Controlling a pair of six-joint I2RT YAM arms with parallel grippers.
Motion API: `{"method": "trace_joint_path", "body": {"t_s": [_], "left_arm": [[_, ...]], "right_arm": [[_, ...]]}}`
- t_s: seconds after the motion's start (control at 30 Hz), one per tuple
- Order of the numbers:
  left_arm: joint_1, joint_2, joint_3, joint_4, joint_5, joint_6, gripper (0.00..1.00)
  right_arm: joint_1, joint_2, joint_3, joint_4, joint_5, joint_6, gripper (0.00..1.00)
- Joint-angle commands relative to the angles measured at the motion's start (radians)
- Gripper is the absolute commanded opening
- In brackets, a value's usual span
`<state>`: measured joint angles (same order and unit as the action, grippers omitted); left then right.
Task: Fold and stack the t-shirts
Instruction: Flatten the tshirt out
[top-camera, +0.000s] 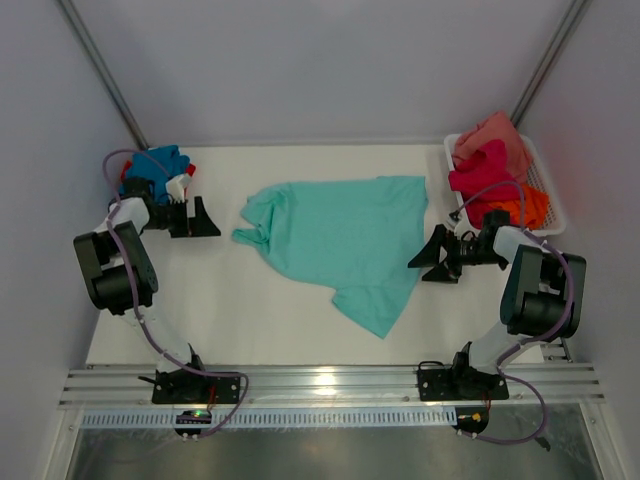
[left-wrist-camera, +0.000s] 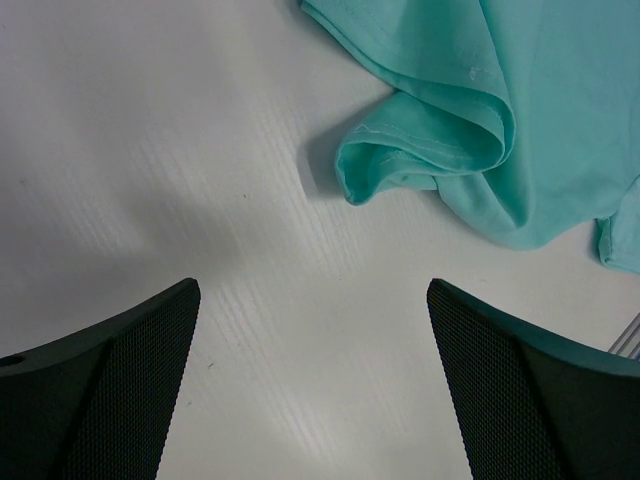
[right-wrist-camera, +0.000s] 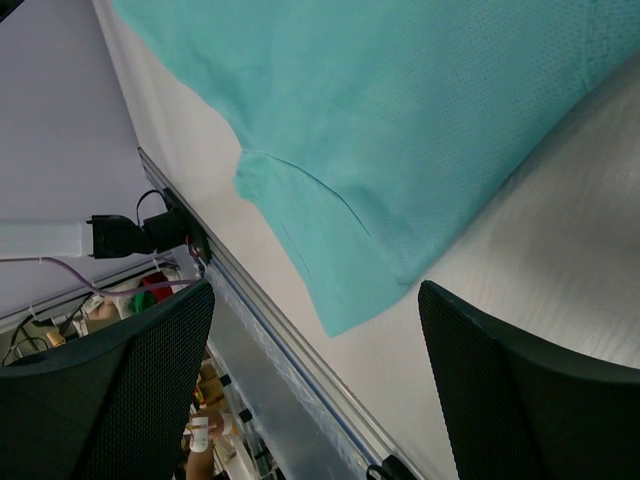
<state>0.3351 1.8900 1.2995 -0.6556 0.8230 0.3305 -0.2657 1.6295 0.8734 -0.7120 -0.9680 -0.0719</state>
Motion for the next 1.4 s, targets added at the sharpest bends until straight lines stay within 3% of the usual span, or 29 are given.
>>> {"method": "trace_joint_path", "body": {"t_s": [0.0,0.27,0.6,1.0,1.37], "left_arm": [[0.004,0.017,0.050,0.014,0.025,0.016,0.97],[0.002,0.087,0.109,0.079,0.050,-0.085,0.97],[0.002,0.121,0.179,0.103,0.061,-0.169,0.97],[-0.001,0.179,0.213,0.134,0.079,-0.215,0.97],[-0.039,0.196,0.254,0.129,0.087,-0.223,0.97]], "right_arm": [[-0.001,-0.052,0.019,-0.021,0.005,0.020,0.87],[-0.003,-0.079,-0.070,0.109,-0.025,0.109,0.87],[-0.001,-0.096,-0.137,0.152,0.052,0.156,0.87],[0.026,0.150,-0.106,0.154,0.107,0.158,0.87],[0.124,0.171,-0.100,0.206,0.100,0.190,0.87]]}}
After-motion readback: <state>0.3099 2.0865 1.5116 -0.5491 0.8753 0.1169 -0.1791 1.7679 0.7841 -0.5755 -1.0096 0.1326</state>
